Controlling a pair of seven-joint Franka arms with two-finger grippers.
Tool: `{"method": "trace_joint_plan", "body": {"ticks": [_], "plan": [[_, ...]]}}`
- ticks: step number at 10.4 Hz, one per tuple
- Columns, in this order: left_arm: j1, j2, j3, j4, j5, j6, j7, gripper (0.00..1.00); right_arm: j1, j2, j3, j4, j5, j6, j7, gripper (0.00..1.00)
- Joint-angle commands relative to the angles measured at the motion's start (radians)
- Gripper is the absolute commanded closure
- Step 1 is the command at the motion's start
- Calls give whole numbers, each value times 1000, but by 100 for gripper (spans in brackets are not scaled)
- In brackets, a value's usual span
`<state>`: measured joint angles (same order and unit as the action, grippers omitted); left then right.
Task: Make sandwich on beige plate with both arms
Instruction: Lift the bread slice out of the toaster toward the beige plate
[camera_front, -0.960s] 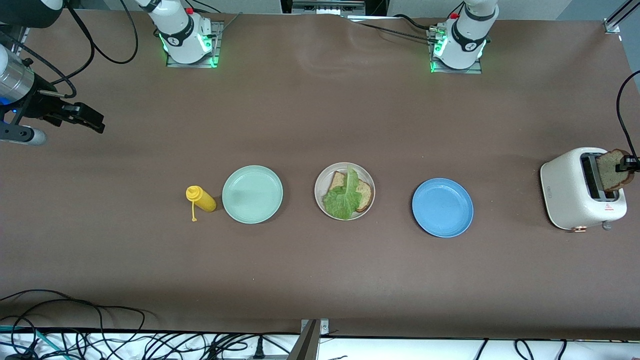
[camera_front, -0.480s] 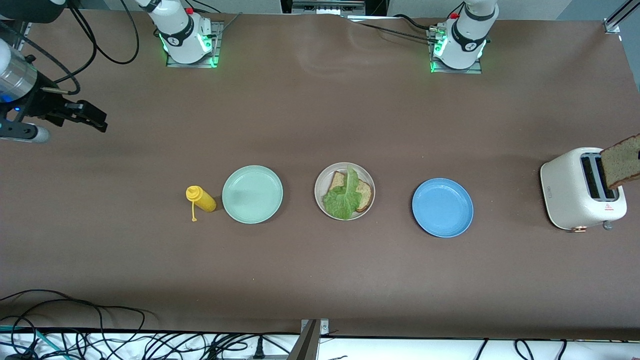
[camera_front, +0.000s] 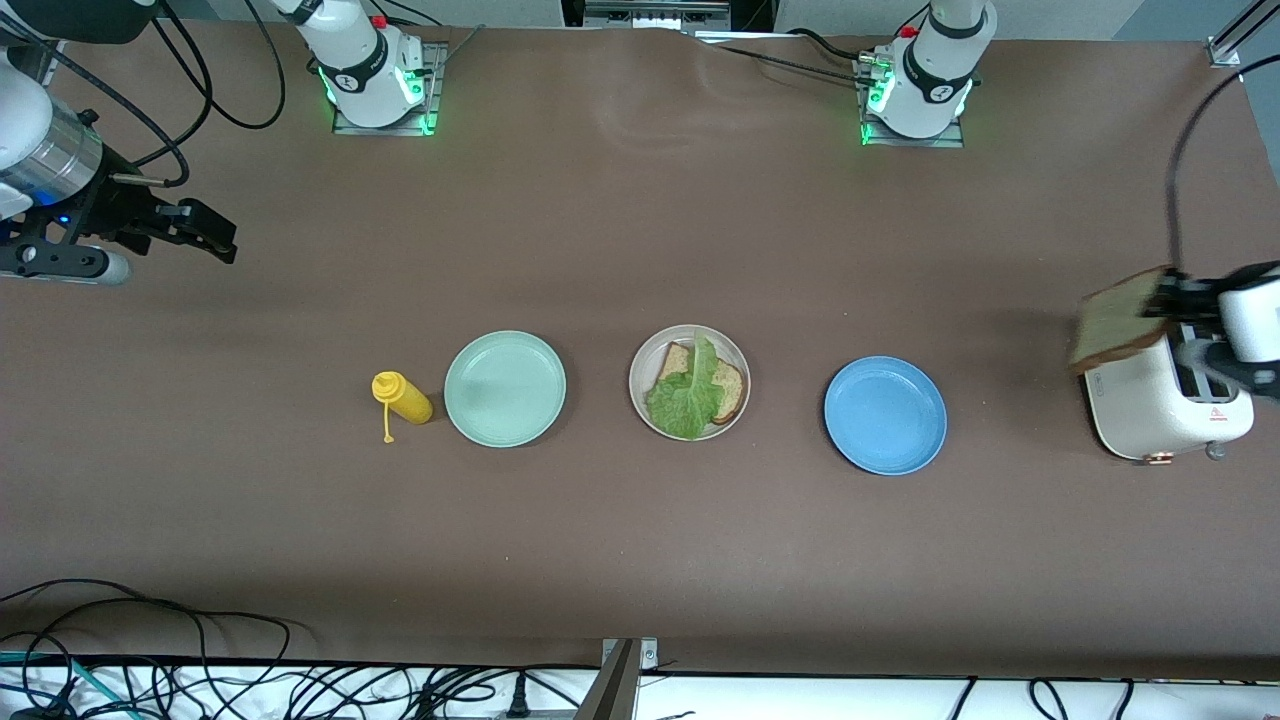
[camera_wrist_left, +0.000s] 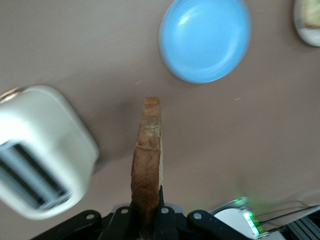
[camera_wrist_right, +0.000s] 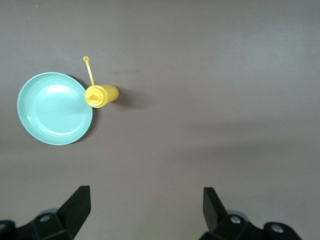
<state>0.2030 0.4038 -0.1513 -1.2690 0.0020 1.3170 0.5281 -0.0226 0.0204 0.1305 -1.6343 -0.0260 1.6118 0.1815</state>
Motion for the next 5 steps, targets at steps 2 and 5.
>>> {"method": "trace_joint_plan", "body": {"ticks": [2, 5], "plan": [[-74, 108, -2, -3, -277, -12, -54, 100, -5, 18, -2, 19, 32, -1, -14, 0], [-138, 234, -2, -4, -517, 2, -53, 100, -5, 18, -2, 20, 35, 2, -13, 0]]}}
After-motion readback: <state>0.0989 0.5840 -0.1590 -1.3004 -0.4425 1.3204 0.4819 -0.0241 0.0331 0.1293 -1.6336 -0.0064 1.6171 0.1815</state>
